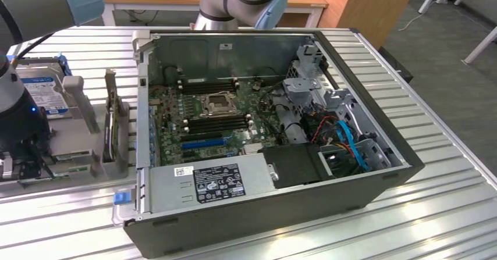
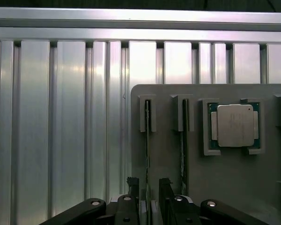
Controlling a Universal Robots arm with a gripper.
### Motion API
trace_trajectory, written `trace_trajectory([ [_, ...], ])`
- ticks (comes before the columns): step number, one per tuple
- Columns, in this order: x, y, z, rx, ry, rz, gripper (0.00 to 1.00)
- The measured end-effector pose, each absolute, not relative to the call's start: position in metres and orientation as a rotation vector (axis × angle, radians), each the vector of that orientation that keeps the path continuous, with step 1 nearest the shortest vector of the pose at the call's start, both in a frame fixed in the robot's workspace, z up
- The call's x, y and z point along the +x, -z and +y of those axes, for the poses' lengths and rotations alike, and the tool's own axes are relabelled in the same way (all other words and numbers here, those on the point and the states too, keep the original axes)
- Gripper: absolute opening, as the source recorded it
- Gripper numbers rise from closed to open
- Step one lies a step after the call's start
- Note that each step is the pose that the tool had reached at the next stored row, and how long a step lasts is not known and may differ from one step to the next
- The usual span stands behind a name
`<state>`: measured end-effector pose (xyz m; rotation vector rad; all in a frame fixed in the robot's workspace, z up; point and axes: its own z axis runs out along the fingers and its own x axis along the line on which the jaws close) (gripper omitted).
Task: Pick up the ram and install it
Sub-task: 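Pick up the ram and move it above insertion slot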
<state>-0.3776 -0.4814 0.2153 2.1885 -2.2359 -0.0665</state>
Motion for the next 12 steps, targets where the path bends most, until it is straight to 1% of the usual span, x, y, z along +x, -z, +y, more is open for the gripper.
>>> trace_trajectory([
  [12,-0.3719,-0.2153,-0.4816,2.189,0.066,-2.236,0.31],
])
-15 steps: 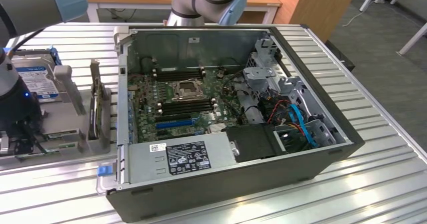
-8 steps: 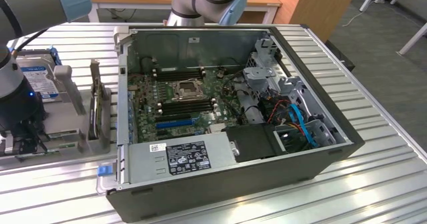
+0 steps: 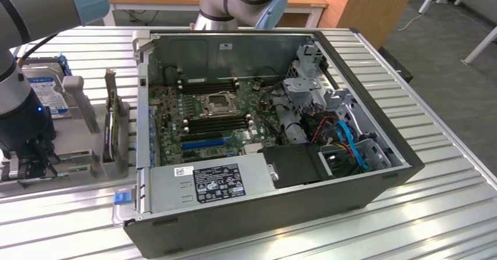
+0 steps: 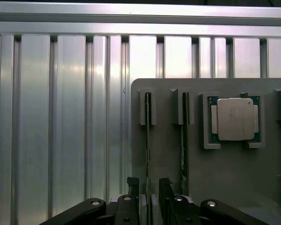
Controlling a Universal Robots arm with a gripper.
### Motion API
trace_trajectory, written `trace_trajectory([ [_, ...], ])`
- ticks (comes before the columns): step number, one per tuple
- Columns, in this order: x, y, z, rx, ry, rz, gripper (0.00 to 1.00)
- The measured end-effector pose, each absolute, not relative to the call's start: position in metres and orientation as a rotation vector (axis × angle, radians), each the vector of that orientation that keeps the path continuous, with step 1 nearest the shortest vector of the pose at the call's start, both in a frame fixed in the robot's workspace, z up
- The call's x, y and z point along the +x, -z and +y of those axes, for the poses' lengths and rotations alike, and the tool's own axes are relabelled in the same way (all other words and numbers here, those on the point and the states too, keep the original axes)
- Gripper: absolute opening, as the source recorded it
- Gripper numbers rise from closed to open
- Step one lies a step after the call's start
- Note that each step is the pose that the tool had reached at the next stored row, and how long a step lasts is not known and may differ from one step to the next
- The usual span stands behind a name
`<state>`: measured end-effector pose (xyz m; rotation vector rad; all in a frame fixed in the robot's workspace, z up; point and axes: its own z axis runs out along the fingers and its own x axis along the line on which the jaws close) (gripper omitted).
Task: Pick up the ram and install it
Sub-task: 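Pick up the ram and move it above insertion slot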
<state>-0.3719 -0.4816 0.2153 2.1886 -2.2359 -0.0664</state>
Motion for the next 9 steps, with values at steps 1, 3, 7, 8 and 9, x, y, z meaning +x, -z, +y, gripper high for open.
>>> trace_trajectory([
  [1,-0.3719,-0.2153,-0.4816,2.189,0.066,-2.236,0.31],
  [3,-0.3719,-0.2153,-0.4816,2.189,0.066,-2.236,0.31],
  [7,-0.3719,-0.2139,-0.4815,2.189,0.066,-2.236,0.31],
  [8,-0.3719,-0.2133,-0.4815,2.189,0.066,-2.236,0.31],
  [9,-0.3719,-0.2126,-0.4816,2.189,0.066,-2.236,0.31],
])
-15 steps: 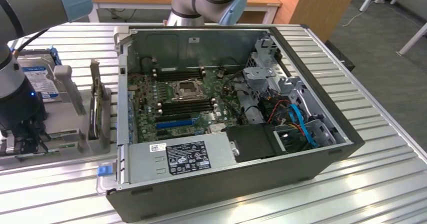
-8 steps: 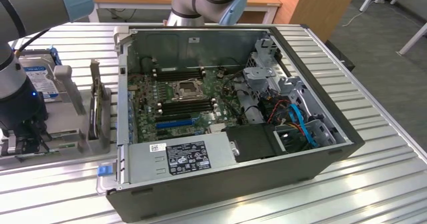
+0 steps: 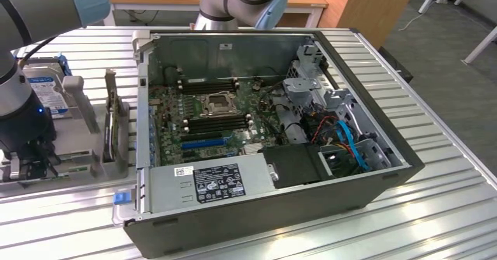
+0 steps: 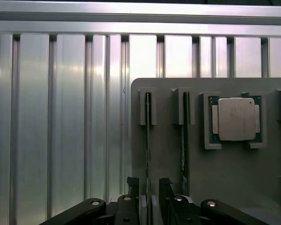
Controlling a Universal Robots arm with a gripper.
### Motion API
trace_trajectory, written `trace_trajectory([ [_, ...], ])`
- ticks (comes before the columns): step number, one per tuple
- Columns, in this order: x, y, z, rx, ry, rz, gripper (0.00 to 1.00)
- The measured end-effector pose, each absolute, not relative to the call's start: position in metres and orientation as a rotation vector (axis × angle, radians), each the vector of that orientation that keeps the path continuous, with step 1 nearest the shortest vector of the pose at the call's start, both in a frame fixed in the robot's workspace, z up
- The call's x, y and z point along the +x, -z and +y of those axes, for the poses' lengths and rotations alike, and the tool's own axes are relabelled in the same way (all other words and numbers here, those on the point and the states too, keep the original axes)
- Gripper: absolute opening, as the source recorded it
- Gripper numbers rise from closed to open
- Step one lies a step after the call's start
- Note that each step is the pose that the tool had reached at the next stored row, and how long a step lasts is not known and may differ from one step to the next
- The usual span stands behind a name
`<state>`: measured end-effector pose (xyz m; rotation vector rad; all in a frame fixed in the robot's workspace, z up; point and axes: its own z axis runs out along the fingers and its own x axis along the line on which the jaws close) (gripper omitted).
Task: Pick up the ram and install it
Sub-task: 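Pick up the ram and move it above insertion slot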
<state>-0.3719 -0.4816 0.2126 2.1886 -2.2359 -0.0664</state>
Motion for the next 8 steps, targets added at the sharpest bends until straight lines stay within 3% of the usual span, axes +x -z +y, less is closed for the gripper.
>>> trace_trajectory([
  [8,-0.3719,-0.2068,-0.4816,2.189,0.066,-2.236,0.31],
])
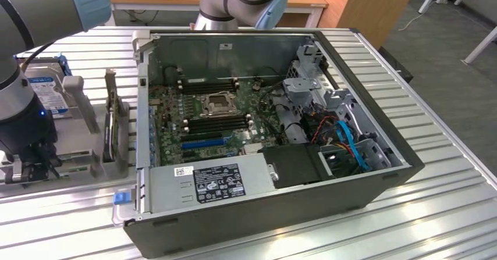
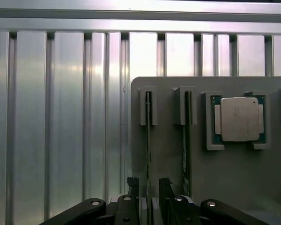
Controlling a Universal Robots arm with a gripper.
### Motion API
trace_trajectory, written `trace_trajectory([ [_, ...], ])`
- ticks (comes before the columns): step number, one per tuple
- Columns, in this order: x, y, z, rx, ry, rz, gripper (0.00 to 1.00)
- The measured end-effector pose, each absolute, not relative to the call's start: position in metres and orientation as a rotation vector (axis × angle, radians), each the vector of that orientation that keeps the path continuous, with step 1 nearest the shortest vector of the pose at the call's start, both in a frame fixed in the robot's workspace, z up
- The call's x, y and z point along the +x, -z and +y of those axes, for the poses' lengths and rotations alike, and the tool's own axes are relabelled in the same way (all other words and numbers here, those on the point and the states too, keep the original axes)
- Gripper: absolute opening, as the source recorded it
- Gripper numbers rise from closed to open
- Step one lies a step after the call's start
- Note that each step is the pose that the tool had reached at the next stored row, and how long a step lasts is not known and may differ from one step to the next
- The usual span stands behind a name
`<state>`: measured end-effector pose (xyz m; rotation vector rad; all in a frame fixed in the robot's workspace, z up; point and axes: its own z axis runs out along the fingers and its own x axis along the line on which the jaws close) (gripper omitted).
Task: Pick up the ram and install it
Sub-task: 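Pick up the ram and move it above insertion slot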
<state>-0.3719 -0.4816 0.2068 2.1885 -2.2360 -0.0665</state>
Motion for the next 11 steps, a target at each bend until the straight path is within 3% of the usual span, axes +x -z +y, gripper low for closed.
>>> trace_trajectory([
  [11,-0.3704,-0.2057,-0.4816,2.189,0.066,-2.236,0.31],
])
